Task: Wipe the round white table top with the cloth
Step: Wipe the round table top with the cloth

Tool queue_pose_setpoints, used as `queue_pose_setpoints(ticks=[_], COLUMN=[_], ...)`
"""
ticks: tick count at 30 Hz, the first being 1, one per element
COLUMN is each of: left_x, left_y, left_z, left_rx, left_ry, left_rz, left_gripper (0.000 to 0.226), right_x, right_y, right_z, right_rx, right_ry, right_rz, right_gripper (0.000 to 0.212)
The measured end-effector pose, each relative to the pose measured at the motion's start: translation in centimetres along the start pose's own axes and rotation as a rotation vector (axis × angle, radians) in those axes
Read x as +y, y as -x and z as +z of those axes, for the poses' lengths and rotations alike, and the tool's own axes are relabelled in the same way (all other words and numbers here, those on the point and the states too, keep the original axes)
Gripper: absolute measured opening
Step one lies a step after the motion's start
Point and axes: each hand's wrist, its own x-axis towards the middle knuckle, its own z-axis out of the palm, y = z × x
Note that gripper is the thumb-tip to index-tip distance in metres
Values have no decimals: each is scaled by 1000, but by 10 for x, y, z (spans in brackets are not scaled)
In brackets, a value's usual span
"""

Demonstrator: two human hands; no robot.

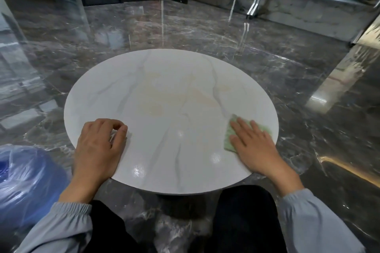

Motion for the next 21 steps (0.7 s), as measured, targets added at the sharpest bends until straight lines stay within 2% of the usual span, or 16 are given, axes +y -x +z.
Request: queue_pose_setpoints(ticks=[3,5,7,9,11,13,16,19,21], left_x=[10,14,13,9,7,6,6,9,13], left_y=[0,1,1,0,1,1,0,1,2], left_z=[-4,-4,-5,-5,-5,-5,-6,-6,-6], left_rx=[-17,-33,-39,-42,-36,-39,-62,-67,-55], left_ry=[-6,-14,-9,3,-2,-8,-16,-19,-7], left_rz=[22,60,68,50,57,73,59,39,27], left_gripper=[33,32,33,34,34,34,34,33,30], right_x=[-12,-49,-101,-146,-167,-156,-105,-34,-6], right_y=[-6,7,33,61,79,74,38,-7,-22], right_z=[2,15,31,44,48,42,28,7,-3], right_rx=[-12,6,44,25,-13,-34,1,-3,-6], right_ry=[25,102,116,62,18,-13,28,40,16], right_rz=[7,-143,-368,-535,-613,-632,-504,-188,-51], right_gripper=[57,61,69,62,58,57,61,57,57])
